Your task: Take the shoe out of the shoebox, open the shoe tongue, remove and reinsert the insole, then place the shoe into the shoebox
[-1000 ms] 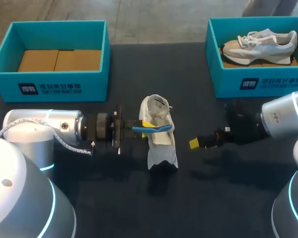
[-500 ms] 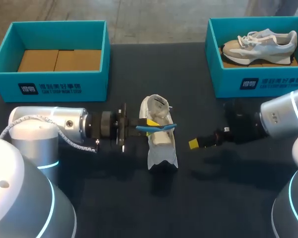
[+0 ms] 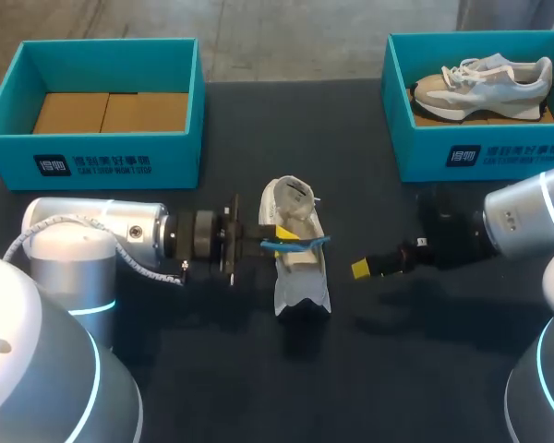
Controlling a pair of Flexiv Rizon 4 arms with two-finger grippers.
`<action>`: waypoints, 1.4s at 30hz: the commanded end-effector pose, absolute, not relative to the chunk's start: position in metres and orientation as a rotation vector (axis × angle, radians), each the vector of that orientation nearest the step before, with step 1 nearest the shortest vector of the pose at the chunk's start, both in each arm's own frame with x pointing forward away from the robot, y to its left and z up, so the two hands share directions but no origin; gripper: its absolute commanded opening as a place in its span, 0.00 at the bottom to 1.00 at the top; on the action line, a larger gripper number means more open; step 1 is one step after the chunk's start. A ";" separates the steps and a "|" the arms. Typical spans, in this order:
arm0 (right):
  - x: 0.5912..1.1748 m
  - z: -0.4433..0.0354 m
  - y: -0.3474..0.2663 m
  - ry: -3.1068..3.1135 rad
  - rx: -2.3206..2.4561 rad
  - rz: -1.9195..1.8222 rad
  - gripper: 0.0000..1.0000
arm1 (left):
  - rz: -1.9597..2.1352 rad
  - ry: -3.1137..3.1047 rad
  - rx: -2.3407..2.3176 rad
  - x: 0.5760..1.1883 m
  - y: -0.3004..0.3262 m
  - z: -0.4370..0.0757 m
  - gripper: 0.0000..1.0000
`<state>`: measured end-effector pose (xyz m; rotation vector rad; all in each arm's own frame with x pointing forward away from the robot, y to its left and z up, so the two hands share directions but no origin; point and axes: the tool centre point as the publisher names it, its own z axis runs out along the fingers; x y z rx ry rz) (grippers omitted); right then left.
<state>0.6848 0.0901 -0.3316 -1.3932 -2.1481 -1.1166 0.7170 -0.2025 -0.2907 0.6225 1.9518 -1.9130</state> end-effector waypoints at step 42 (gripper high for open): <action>0.699 -0.341 0.102 -2.205 -1.326 -1.098 1.00 | -1.845 2.039 0.569 0.743 -0.204 -0.343 0.00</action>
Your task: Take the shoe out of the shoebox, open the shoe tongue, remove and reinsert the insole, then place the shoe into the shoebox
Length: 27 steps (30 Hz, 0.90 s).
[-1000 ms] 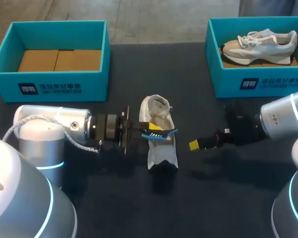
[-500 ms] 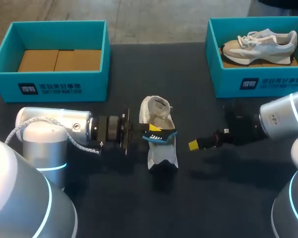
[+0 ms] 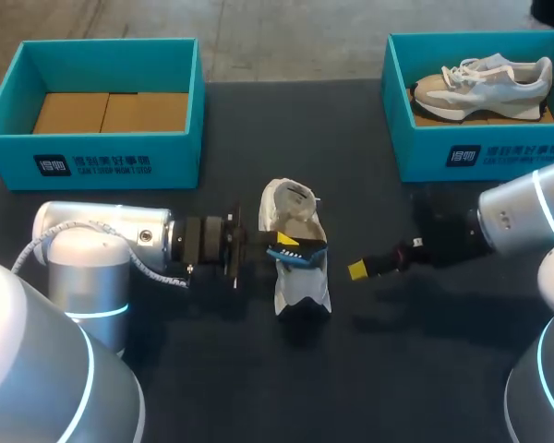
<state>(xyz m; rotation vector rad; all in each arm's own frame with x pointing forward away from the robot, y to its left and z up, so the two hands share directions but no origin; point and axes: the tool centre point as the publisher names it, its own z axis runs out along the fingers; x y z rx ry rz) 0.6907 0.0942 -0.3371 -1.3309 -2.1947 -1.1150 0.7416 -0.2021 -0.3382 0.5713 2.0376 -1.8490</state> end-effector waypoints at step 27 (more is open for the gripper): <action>0.699 -0.341 0.108 -2.215 -1.313 -1.083 1.00 | -1.833 2.012 0.568 0.740 -0.203 -0.331 0.50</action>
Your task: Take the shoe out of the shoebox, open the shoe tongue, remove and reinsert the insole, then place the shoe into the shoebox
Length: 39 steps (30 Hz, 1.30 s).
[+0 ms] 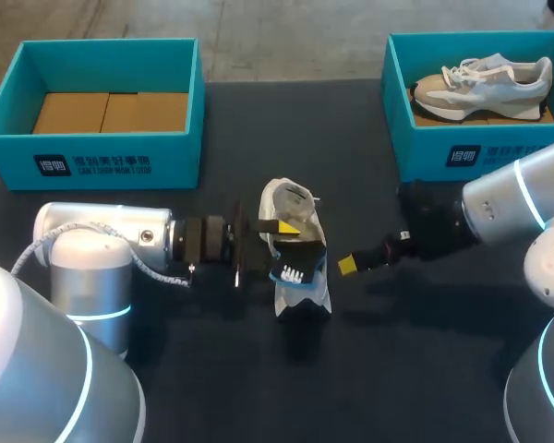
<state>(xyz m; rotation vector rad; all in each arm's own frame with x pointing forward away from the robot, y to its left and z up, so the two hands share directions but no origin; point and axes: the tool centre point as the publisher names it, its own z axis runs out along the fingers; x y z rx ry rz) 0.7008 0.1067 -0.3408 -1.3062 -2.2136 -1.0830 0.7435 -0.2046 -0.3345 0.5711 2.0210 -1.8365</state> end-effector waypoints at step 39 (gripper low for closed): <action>0.702 -0.336 0.095 -2.232 -1.343 -1.100 1.00 | -1.814 1.995 0.630 0.732 -0.205 -0.331 0.00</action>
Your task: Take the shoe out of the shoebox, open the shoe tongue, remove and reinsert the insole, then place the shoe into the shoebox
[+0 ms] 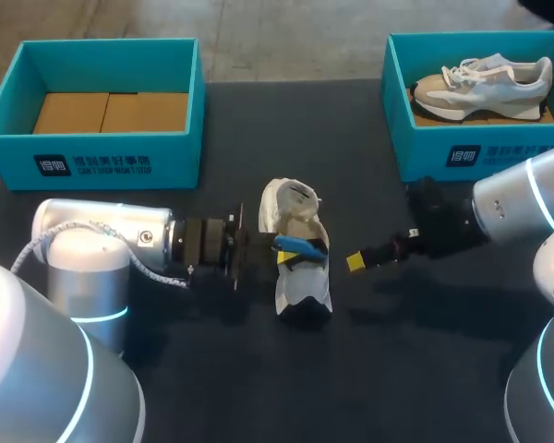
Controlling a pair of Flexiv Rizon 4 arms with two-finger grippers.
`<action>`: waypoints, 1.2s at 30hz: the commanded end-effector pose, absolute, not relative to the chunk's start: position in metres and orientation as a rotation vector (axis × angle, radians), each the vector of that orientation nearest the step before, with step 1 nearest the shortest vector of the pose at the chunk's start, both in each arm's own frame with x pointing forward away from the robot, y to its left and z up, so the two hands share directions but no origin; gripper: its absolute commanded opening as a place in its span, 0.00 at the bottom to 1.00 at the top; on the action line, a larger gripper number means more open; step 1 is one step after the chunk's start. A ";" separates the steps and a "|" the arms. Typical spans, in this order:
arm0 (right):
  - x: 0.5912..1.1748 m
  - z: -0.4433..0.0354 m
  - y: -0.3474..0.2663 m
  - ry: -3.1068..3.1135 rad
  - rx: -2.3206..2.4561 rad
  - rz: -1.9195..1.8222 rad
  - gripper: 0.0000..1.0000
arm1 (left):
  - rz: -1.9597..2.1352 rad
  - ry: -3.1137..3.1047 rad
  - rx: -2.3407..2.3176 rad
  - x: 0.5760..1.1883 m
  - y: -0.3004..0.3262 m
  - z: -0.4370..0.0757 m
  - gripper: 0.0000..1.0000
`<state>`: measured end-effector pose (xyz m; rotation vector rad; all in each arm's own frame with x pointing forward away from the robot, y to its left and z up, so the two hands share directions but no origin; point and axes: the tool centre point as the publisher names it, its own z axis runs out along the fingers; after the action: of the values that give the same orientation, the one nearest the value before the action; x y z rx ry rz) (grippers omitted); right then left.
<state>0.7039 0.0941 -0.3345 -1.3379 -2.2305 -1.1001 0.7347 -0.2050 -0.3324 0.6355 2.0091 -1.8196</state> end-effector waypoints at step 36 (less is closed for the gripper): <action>0.699 -0.342 0.094 -2.213 -1.356 -1.104 1.00 | -1.674 2.009 0.570 0.739 -0.197 -0.334 0.38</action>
<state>0.7002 0.0926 -0.3411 -1.3520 -2.2108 -1.1018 0.7422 -0.2006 -0.3373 0.5751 2.0169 -1.6725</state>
